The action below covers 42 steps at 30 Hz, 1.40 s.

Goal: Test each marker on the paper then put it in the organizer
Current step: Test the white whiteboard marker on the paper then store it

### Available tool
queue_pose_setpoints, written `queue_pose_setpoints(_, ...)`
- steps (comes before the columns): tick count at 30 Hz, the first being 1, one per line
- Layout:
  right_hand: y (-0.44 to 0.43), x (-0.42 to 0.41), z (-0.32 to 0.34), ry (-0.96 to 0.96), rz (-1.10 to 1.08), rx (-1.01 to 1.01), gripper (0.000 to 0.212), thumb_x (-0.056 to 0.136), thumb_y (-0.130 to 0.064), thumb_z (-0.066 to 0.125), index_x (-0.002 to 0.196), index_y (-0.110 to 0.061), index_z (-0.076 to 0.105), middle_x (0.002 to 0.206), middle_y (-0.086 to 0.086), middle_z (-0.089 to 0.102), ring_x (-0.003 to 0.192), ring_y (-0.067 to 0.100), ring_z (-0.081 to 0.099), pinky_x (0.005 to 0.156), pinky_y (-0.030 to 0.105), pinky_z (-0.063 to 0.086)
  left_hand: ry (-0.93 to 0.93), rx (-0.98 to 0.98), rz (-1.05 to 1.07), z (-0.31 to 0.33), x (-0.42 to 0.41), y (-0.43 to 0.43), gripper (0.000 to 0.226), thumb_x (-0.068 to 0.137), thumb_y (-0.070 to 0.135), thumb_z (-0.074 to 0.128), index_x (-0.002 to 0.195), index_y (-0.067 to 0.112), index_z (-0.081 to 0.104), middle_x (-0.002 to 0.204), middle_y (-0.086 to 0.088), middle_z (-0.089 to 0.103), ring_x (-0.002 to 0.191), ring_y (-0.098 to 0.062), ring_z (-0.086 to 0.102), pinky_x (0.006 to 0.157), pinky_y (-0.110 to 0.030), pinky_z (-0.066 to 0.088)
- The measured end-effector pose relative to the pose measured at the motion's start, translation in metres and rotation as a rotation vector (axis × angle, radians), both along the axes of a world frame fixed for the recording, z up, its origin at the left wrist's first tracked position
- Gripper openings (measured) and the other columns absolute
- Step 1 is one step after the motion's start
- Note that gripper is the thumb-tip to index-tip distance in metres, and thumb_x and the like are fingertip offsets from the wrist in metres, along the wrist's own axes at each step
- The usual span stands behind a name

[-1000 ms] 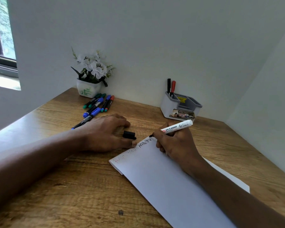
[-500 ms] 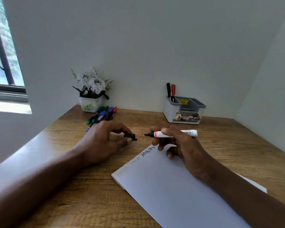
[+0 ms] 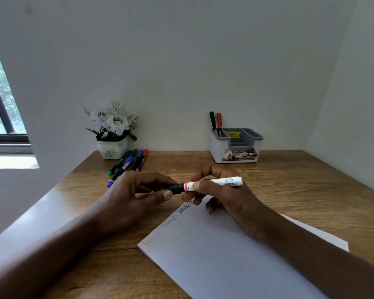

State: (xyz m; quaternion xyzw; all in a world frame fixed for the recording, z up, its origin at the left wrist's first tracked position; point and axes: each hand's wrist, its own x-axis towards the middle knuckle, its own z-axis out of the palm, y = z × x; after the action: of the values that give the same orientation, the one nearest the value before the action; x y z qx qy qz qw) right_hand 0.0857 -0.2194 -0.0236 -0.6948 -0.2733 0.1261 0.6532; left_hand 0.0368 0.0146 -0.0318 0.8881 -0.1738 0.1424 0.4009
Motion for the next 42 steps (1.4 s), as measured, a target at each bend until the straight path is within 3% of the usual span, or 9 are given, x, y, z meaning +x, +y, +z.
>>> queue_pose_setpoints(8, -0.004, -0.002, 0.002, -0.015, -0.012, 0.106, 0.02, 0.077, -0.03, 0.076, 0.081, -0.01, 0.077, 0.074, 0.013, 0.074, 0.055, 0.015, 0.055, 0.05, 0.024, 0.044, -0.011, -0.138, -0.075, -0.001, -0.006, -0.005, 0.016, 0.092, 0.027, 0.07, 0.106, 0.028, 0.077, 0.094, -0.004, 0.076, 0.086, -0.023, 0.069, 0.076, -0.049, 0.056)
queue_pose_setpoints(15, 0.001, -0.003, 0.0, 0.048, -0.019, 0.195, 0.045, 0.075, -0.026, 0.075, 0.095, 0.014, 0.068, 0.074, 0.019, 0.073, 0.056, 0.021, 0.056, 0.052, 0.025, 0.048, 0.026, -0.279, -0.135, -0.002, -0.006, -0.006, 0.018, 0.089, 0.018, 0.071, 0.105, 0.016, 0.079, 0.091, -0.01, 0.076, 0.085, -0.027, 0.068, 0.074, -0.03, 0.056)
queue_pose_setpoints(19, 0.0, -0.002, 0.002, 0.067, 0.057, 0.205, 0.015, 0.084, -0.021, 0.07, 0.083, -0.007, 0.075, 0.076, 0.02, 0.074, 0.056, 0.022, 0.06, 0.052, 0.026, 0.05, 0.0, -0.296, -0.144, -0.002, -0.005, -0.01, 0.019, 0.09, 0.017, 0.069, 0.106, 0.01, 0.077, 0.089, -0.011, 0.076, 0.082, -0.021, 0.067, 0.071, -0.026, 0.053)
queue_pose_setpoints(23, -0.004, 0.004, 0.012, 0.022, 0.064, 0.192, 0.017, 0.087, -0.027, 0.065, 0.087, -0.012, 0.074, 0.075, 0.018, 0.073, 0.058, 0.022, 0.06, 0.053, 0.027, 0.048, -0.041, -0.25, -0.113, 0.001, -0.001, -0.016, 0.02, 0.093, 0.026, 0.068, 0.11, 0.017, 0.076, 0.094, -0.008, 0.076, 0.088, -0.023, 0.07, 0.079, -0.037, 0.057)
queue_pose_setpoints(29, -0.007, 0.017, 0.005, -0.092, -0.069, 0.206, 0.036, 0.093, -0.038, 0.056, 0.113, -0.014, 0.073, 0.097, 0.017, 0.076, 0.081, 0.024, 0.065, 0.06, 0.032, 0.046, -0.101, 0.306, 0.186, 0.002, 0.0, -0.008, 0.064, 0.09, 0.07, 0.043, 0.143, 0.037, 0.05, 0.142, 0.021, 0.056, 0.125, 0.012, 0.048, 0.101, -0.023, 0.048)
queue_pose_setpoints(32, -0.011, 0.021, 0.004, -0.037, -0.083, 0.247, 0.047, 0.09, -0.044, 0.046, 0.121, -0.019, 0.072, 0.114, 0.014, 0.074, 0.089, 0.017, 0.062, 0.063, 0.03, 0.043, 0.096, 0.478, 0.187, -0.001, 0.004, -0.007, 0.081, 0.089, 0.073, 0.031, 0.158, 0.031, 0.03, 0.163, 0.012, 0.031, 0.147, -0.002, 0.028, 0.116, -0.024, 0.027)
queue_pose_setpoints(35, -0.012, 0.022, 0.006, -0.073, -0.233, 0.15, 0.035, 0.099, -0.044, 0.048, 0.116, -0.032, 0.076, 0.125, 0.008, 0.07, 0.092, 0.012, 0.06, 0.071, 0.028, 0.046, 0.2, 0.58, 0.201, -0.005, 0.01, -0.003, 0.08, 0.094, 0.073, 0.031, 0.16, 0.029, 0.022, 0.168, 0.009, 0.018, 0.153, -0.009, 0.019, 0.123, -0.033, 0.022)
queue_pose_setpoints(39, -0.019, 0.026, 0.011, -0.221, -0.474, 0.134, 0.024, 0.099, -0.009, 0.06, 0.113, -0.022, 0.075, 0.11, 0.003, 0.077, 0.085, 0.003, 0.071, 0.06, 0.014, 0.051, 0.245, 0.616, 0.199, -0.004, 0.013, -0.002, 0.078, 0.094, 0.073, 0.033, 0.16, 0.031, 0.022, 0.167, 0.014, 0.018, 0.152, -0.009, 0.022, 0.122, -0.035, 0.025)
queue_pose_setpoints(42, -0.025, 0.028, 0.019, -0.303, -0.575, 0.172, 0.022, 0.096, -0.002, 0.063, 0.113, -0.014, 0.071, 0.097, 0.004, 0.078, 0.077, 0.003, 0.071, 0.059, 0.014, 0.051, 0.253, 0.622, 0.189, -0.003, 0.011, -0.001, 0.083, 0.091, 0.076, 0.031, 0.16, 0.031, 0.02, 0.168, 0.013, 0.016, 0.152, -0.009, 0.02, 0.122, -0.034, 0.022)
